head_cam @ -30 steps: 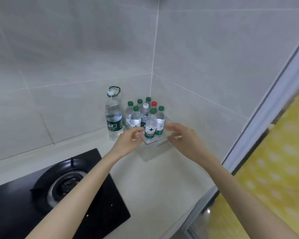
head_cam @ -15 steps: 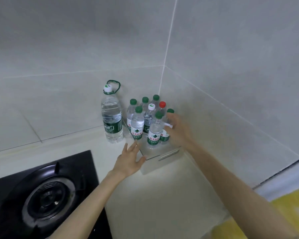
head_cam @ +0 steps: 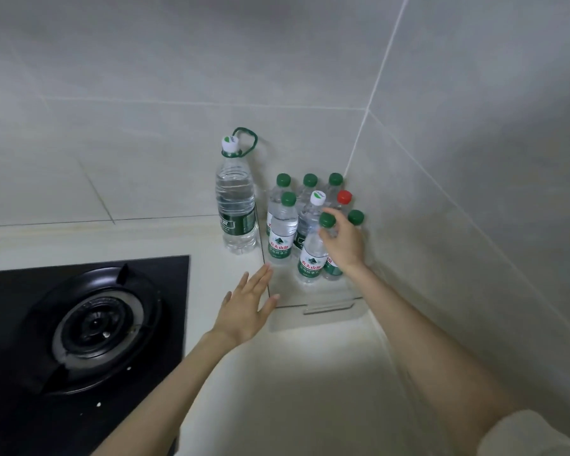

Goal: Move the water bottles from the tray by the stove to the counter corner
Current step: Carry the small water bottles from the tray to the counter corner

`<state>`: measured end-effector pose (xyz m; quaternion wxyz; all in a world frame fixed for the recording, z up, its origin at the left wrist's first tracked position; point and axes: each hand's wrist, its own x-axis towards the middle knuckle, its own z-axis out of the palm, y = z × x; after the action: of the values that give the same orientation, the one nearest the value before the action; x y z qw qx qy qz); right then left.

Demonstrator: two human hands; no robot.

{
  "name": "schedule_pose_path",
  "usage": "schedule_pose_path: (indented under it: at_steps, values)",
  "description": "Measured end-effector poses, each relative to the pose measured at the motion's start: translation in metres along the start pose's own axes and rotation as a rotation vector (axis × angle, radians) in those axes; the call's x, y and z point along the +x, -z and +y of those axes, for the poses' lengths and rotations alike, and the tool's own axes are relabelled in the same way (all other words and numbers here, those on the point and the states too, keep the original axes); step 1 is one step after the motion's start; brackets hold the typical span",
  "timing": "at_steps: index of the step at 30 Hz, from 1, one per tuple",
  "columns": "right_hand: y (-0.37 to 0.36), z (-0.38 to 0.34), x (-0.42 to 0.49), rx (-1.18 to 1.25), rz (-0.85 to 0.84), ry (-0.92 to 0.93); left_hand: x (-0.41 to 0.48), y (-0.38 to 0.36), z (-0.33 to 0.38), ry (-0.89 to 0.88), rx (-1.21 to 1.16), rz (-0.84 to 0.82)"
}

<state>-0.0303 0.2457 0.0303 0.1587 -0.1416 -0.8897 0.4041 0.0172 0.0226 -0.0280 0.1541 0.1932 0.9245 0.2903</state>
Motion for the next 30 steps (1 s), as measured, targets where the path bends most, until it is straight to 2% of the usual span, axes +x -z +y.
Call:
schedule_pose_path:
  at_steps: [10, 19, 25, 30]
  values:
    - [-0.005, 0.014, -0.003, -0.031, 0.015, 0.133, 0.0, 0.0, 0.003, 0.056, 0.064, -0.016]
    - [0.024, -0.026, -0.007, 0.025, 0.038, 0.183, 0.004, 0.008, 0.005, 0.037, 0.081, -0.041]
    - [0.064, -0.087, -0.018, 0.231, 0.022, 0.307, 0.001, 0.042, 0.039, -0.132, -0.416, 0.34]
    - [0.076, -0.124, -0.027, 0.357, -0.03, 0.385, -0.004, 0.085, 0.073, -0.223, -0.634, 0.352]
